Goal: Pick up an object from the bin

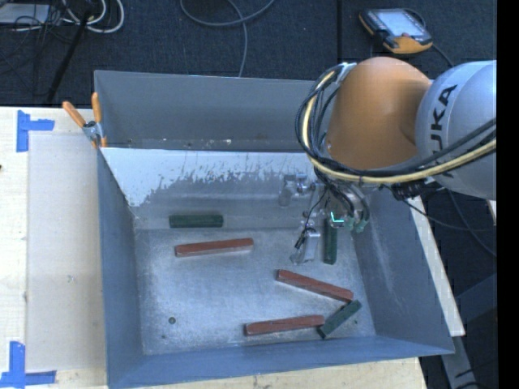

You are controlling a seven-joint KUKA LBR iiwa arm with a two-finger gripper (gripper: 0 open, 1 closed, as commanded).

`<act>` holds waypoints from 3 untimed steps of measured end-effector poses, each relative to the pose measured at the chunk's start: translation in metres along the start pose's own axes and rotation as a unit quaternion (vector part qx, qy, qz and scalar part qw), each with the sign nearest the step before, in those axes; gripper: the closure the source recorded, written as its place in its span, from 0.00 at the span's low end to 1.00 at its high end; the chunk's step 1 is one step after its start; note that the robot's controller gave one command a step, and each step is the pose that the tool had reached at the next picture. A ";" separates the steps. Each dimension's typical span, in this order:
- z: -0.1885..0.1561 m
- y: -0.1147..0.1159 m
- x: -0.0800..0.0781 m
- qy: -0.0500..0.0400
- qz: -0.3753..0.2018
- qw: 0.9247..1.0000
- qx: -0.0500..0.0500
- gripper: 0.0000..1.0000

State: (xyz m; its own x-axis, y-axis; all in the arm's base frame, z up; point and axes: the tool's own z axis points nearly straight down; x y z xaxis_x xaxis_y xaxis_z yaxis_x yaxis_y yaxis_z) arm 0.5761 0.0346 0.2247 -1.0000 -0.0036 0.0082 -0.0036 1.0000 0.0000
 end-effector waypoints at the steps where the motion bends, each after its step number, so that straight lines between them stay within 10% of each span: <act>1: -0.004 0.000 -0.001 -0.004 0.000 1.000 0.000 0.00; 3: 0.113 -0.035 0.053 -0.005 -0.089 0.996 0.000 0.00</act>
Offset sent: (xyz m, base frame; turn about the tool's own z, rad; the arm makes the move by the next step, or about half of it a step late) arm -0.0317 -0.0357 -0.0820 -0.0986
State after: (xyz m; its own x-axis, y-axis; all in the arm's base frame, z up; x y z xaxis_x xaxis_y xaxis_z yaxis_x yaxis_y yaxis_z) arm 0.5223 -0.0004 0.1120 -0.9836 -0.1802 -0.0025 -0.1802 0.9836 -0.0004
